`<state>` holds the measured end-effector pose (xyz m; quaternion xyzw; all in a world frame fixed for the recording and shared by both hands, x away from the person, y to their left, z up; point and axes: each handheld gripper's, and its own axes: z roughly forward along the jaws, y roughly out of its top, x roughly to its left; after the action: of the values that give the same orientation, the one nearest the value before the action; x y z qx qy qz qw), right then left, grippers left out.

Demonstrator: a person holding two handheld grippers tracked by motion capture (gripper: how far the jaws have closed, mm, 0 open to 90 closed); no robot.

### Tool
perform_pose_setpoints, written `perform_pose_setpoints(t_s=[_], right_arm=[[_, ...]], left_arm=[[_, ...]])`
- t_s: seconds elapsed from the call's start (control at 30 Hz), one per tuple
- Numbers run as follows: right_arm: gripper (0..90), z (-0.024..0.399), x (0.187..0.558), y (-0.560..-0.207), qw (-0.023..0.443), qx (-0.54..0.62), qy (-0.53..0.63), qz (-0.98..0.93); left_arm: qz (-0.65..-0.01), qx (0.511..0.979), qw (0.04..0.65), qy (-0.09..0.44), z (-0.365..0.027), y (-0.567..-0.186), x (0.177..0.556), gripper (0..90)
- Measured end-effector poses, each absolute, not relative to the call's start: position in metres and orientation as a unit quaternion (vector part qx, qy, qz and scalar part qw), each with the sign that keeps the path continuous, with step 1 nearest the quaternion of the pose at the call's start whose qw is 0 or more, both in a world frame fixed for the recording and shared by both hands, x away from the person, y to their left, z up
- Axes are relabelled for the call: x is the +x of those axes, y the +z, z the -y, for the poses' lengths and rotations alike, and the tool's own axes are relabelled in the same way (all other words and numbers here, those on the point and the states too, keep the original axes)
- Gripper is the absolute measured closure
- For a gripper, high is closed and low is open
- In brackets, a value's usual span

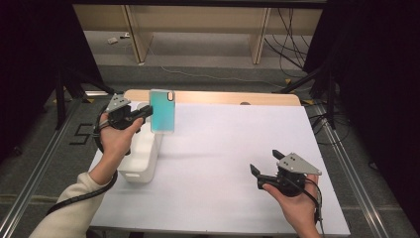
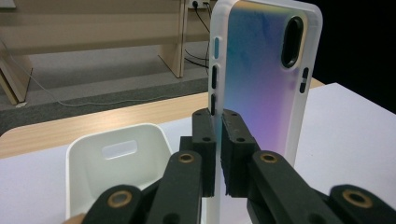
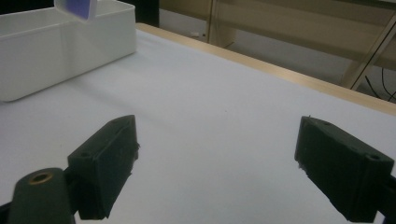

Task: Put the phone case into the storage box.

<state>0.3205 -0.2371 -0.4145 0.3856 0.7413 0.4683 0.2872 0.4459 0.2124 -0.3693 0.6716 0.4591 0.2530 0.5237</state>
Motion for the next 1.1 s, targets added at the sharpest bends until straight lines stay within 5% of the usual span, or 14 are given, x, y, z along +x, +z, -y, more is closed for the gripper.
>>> perform_pose_setpoints(t_s=[1.1], right_arm=[[14.2, 0.237, 0.321, -0.415, 0.289, 0.388, 0.468, -0.739]], left_arm=[[-0.467, 0.664, 0.522, 0.263, -0.234, -0.366, 0.454, 85.2]])
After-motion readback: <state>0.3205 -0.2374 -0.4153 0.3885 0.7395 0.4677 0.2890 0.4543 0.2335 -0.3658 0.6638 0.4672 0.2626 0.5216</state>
